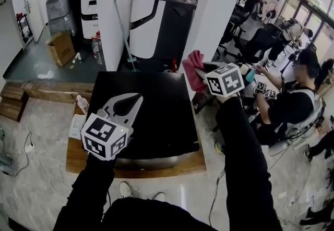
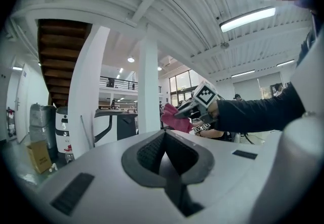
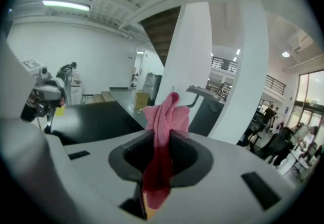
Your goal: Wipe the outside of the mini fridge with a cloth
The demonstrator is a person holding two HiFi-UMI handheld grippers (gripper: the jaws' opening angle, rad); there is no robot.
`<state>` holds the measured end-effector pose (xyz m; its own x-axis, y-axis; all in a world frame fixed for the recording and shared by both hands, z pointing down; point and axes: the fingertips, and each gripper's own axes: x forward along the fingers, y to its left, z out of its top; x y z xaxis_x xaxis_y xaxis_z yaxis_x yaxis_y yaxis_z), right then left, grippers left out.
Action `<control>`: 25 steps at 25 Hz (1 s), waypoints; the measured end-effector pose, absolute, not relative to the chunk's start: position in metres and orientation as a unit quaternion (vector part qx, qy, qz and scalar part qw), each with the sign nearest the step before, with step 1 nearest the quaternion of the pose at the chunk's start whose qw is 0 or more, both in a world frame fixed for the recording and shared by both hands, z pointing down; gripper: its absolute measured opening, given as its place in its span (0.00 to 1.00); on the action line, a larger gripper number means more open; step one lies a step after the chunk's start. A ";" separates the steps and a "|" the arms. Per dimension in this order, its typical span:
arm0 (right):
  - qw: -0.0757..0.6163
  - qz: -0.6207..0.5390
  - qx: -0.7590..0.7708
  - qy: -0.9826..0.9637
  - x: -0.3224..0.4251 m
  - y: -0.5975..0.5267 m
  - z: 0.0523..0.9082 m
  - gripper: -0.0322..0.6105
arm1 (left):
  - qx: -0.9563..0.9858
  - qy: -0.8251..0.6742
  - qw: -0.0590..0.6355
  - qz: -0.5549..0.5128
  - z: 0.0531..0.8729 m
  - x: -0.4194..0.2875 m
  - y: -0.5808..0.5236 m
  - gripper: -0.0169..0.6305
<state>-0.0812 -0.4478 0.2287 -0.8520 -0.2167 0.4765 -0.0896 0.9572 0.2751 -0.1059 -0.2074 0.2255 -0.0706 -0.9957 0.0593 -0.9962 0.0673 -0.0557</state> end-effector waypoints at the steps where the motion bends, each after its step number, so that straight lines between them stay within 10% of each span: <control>1: 0.243 -0.114 0.061 -0.961 -0.080 -0.427 0.218 0.19 | 0.676 -0.736 -0.001 0.040 0.223 -0.104 -0.199 0.04; 10: 0.196 -0.102 -0.092 -0.971 -0.093 -0.231 0.201 0.19 | 0.597 -0.800 -0.020 0.050 0.220 -0.122 -0.106 0.04; 25: 0.336 -0.120 -0.173 -0.918 -0.190 -0.018 0.339 0.19 | 0.601 -0.798 0.033 0.023 0.271 -0.175 0.031 0.03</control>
